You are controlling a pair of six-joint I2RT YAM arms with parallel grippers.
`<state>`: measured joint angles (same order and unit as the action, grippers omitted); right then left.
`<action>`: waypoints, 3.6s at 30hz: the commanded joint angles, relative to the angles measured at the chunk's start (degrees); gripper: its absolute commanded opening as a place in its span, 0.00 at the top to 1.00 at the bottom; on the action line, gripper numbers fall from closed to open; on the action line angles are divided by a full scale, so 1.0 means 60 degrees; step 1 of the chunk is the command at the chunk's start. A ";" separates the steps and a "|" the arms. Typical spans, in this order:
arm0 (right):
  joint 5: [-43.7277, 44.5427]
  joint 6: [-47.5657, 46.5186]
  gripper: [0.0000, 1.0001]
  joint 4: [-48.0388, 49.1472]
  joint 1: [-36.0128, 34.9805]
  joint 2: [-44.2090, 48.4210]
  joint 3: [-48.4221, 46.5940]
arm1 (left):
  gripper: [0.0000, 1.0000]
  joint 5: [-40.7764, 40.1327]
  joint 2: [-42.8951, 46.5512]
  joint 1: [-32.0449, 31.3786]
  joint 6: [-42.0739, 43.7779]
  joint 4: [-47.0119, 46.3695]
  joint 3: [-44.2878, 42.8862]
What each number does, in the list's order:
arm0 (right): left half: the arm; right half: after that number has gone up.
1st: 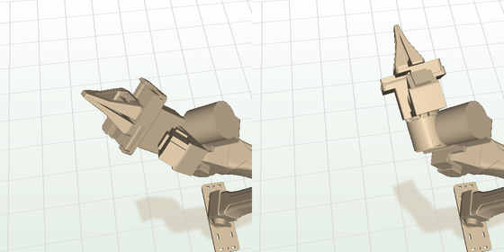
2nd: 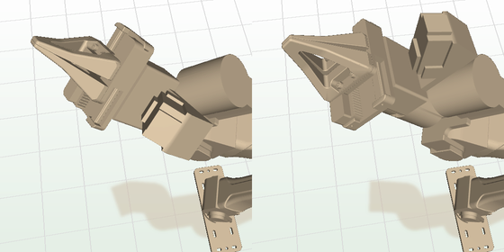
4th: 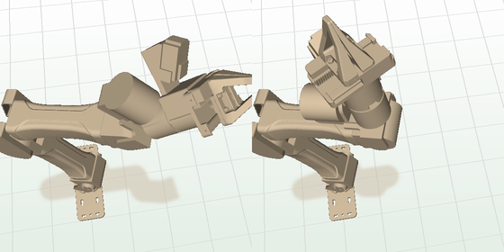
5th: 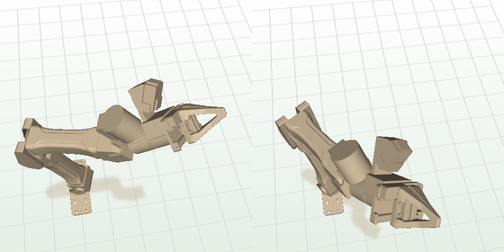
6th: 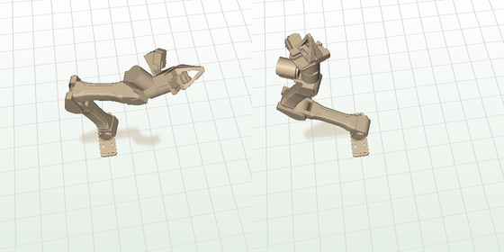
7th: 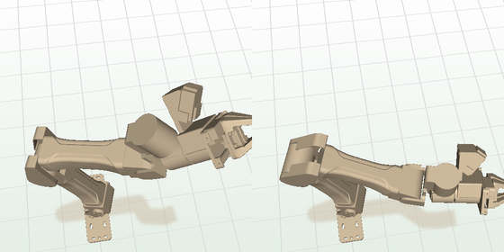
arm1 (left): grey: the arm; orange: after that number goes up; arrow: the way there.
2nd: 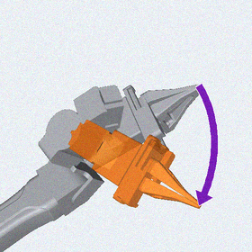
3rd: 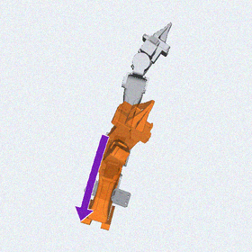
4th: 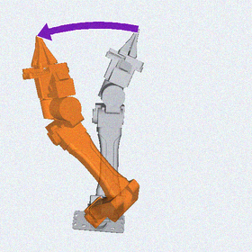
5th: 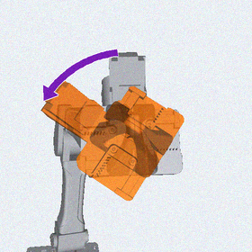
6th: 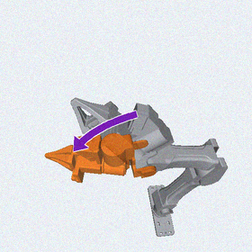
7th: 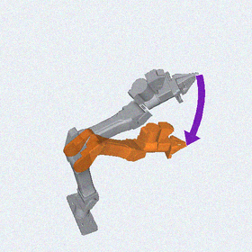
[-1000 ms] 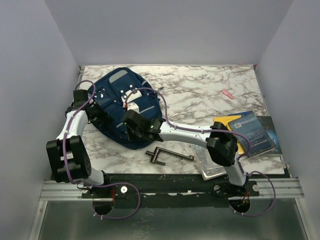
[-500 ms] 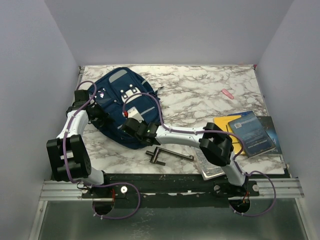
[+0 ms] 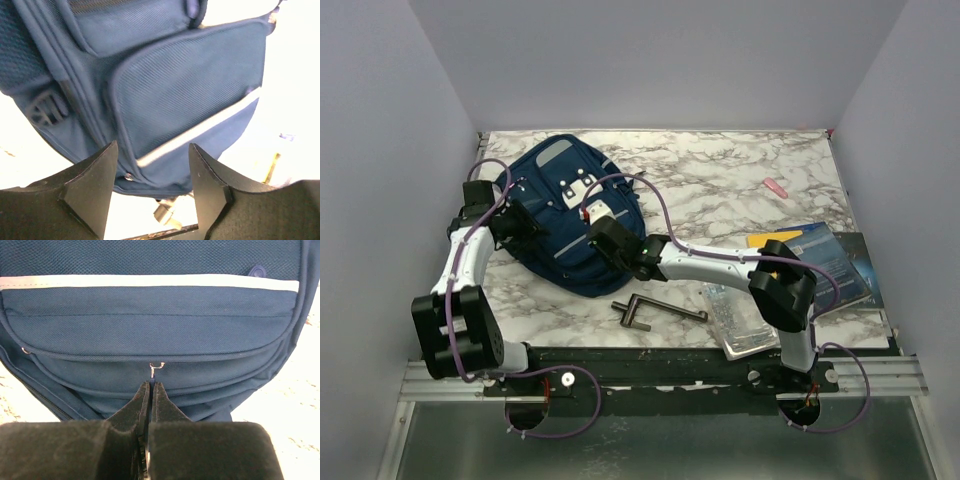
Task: Pack the student bag
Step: Zip the student bag at the center of the board.
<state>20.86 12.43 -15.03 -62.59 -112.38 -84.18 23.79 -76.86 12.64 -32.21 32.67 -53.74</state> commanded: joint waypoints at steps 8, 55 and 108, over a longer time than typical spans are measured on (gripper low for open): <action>-0.0662 0.0093 1.00 0.0785 -0.0043 0.0379 0.0291 | 0.37 0.2049 0.3949 -0.0648 -0.4955 -0.0991 0.3770; 0.0397 -0.4177 0.99 0.3632 0.2521 0.0780 0.2460 | 1.00 -0.2008 0.1157 -0.0408 0.1553 -0.0373 0.1419; -0.8824 -0.8585 0.53 0.3681 0.3446 -0.1109 0.1946 | 1.00 -0.1003 0.1468 -0.0437 0.1262 -0.0976 0.1485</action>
<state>-28.73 -36.71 11.92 -42.02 -115.77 -70.39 17.30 -70.17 9.76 -25.45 30.70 -44.64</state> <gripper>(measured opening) 0.492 0.028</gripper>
